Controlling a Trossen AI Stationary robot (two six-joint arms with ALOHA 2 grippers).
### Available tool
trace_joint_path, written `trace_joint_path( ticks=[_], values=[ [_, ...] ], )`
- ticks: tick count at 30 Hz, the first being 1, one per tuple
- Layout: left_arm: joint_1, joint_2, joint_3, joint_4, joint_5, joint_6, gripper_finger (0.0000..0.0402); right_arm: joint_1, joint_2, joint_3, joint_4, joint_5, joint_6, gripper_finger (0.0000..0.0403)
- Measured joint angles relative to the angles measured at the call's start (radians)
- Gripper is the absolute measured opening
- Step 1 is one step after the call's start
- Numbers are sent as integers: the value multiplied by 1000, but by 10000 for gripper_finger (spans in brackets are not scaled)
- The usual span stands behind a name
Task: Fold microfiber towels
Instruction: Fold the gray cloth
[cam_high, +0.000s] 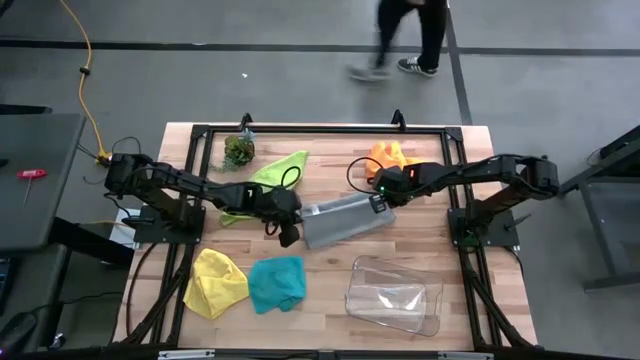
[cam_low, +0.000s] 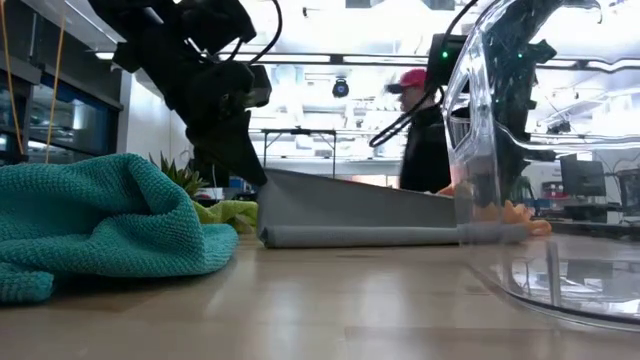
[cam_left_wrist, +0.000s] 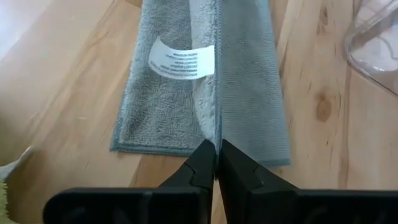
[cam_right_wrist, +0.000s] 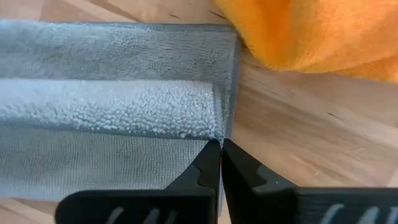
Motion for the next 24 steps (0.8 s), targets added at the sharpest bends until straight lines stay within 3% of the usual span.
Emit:
trace_joint_path(
  ticks=[6,14,20,24],
  values=[
    [22,2,0,-1,-22,8,31,-4,0,0,-2,28,9,16],
    [76,-8,0,-32,-21,49,100,-29,-59,0,-39,62,2,127],
    [146,-117,0,-118,-21,120,148,-40,-208,-1,-82,157,-21,189],
    [166,-231,0,-122,3,116,162,-32,-333,-1,-72,104,-109,198]
  ],
)
